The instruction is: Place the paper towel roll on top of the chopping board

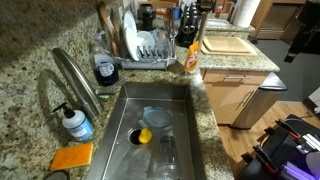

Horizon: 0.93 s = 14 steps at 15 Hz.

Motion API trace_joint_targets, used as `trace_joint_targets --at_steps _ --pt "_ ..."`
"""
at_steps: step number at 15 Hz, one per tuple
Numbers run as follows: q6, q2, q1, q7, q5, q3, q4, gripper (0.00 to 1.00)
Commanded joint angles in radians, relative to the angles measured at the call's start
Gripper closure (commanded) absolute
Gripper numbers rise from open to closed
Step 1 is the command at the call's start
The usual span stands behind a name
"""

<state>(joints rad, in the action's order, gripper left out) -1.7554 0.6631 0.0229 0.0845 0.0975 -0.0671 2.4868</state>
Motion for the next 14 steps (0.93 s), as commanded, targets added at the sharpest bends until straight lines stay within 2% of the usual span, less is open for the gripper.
trace_joint_targets --at_steps 1,5,8,10,12,14 --pt "0.003 -0.001 0.015 -0.008 0.007 0.012 -0.002 0.00" --pt "0.003 -0.001 0.015 -0.008 0.007 0.012 -0.002 0.00" --pt "-0.139 -0.121 -0.068 -0.049 0.022 0.100 -0.105 0.00" --pt "-0.248 -0.152 -0.097 -0.049 0.016 0.159 -0.150 0.00" --pt "-0.363 -0.235 -0.119 -0.042 -0.022 0.224 -0.228 0.00" --pt "-0.455 -0.316 -0.111 -0.038 -0.090 0.266 -0.277 0.00"
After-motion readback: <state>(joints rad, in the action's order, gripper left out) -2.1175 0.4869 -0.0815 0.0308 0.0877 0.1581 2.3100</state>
